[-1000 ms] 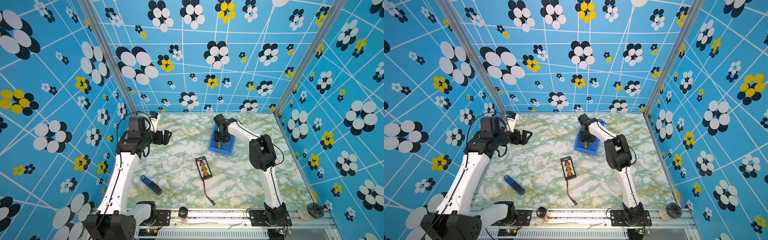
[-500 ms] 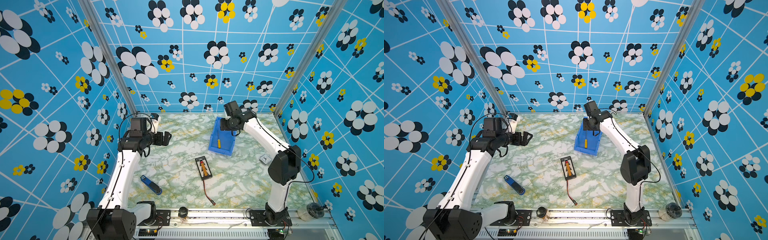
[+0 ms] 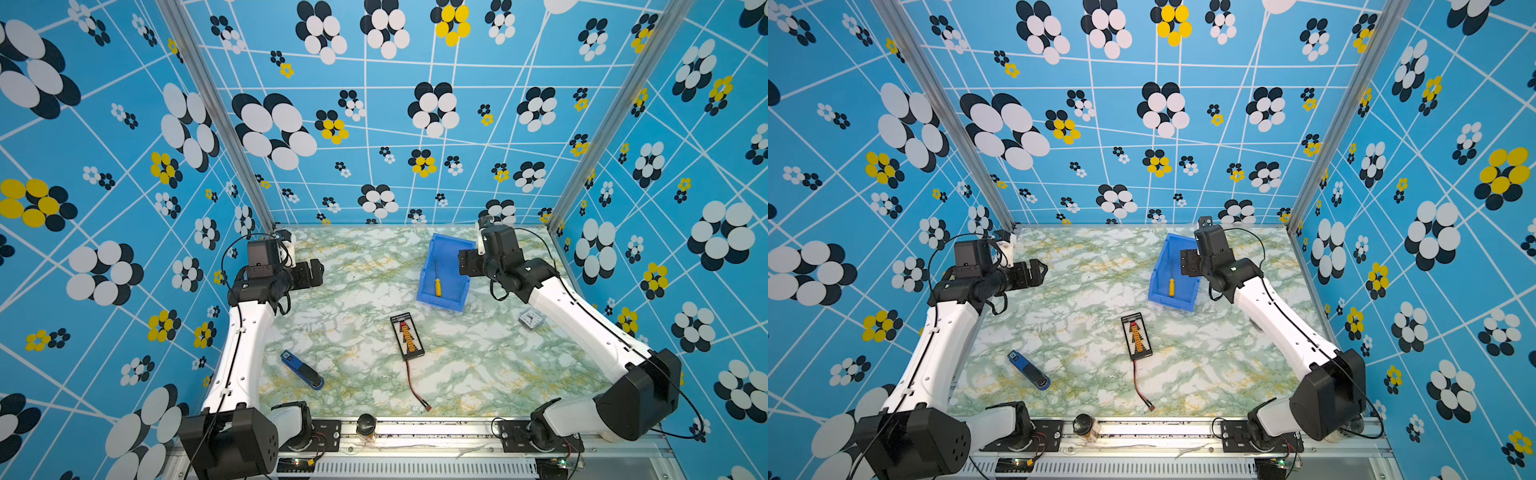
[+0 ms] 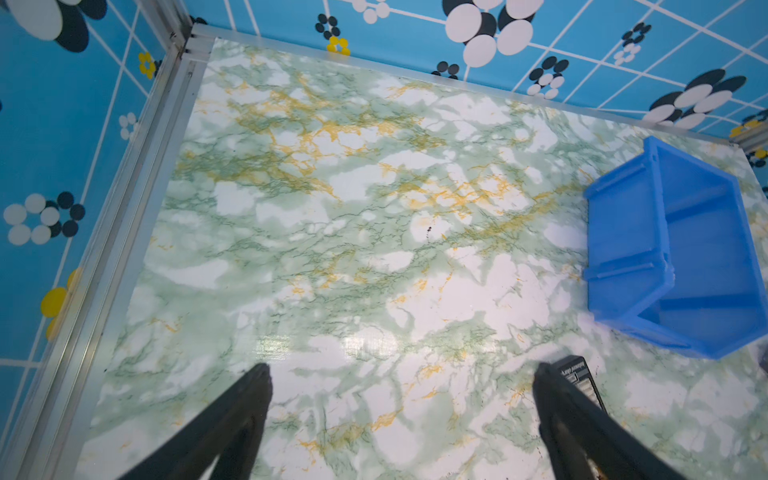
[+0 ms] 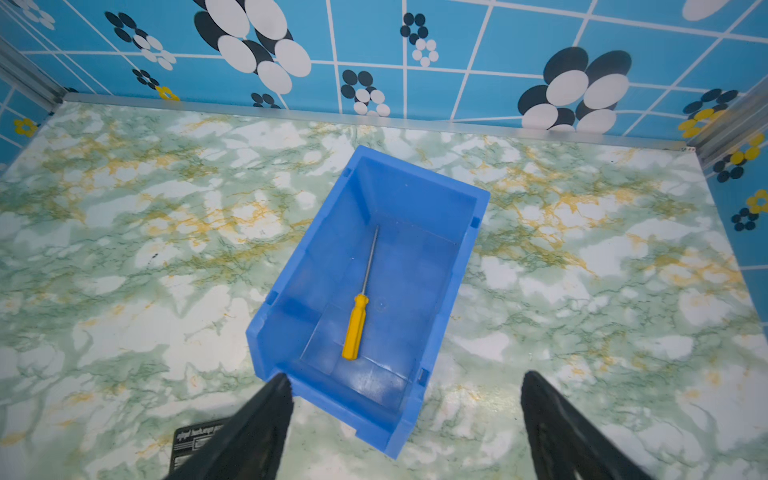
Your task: Put the screwdriver in the bin
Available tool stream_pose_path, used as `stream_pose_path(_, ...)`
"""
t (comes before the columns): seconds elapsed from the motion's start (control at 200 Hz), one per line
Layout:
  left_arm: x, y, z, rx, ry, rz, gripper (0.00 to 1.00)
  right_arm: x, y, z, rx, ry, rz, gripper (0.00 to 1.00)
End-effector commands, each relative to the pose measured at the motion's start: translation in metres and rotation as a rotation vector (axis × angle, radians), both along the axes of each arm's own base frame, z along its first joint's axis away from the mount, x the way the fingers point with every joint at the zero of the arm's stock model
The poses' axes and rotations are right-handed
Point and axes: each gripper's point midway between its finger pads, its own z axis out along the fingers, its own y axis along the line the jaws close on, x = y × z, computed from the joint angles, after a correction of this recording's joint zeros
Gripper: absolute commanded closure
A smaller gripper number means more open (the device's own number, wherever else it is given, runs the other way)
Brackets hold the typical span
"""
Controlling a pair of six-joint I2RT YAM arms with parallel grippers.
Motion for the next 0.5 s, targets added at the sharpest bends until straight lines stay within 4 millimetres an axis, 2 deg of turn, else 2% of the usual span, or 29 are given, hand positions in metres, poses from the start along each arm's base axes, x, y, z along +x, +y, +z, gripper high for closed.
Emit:
stream_pose_path(0.0,0.012,0.013,-0.013,-0.016,-0.02,0.075,0.01,-0.001,-0.024,0.013,-0.047,-0.128,-0.075,0.08)
stream_pose_path(0.09,0.018,0.02,-0.024,0.01,-0.026,0.096,0.01,-0.01,-0.038,0.01,-0.053,-0.182,-0.125,0.01)
stream_pose_path(0.285,0.028,0.028,-0.051,0.065,-0.107,0.119,0.01,-0.018,-0.07,-0.015,-0.077,-0.251,-0.203,0.01)
stream_pose_path(0.41,0.03,0.016,-0.068,0.113,-0.169,0.061,0.01,-0.016,-0.111,-0.033,-0.077,-0.268,-0.379,0.01)
stream_pose_path(0.495,0.029,0.004,-0.082,0.113,-0.216,0.021,0.01,-0.014,-0.131,-0.043,-0.089,-0.324,-0.444,0.01)
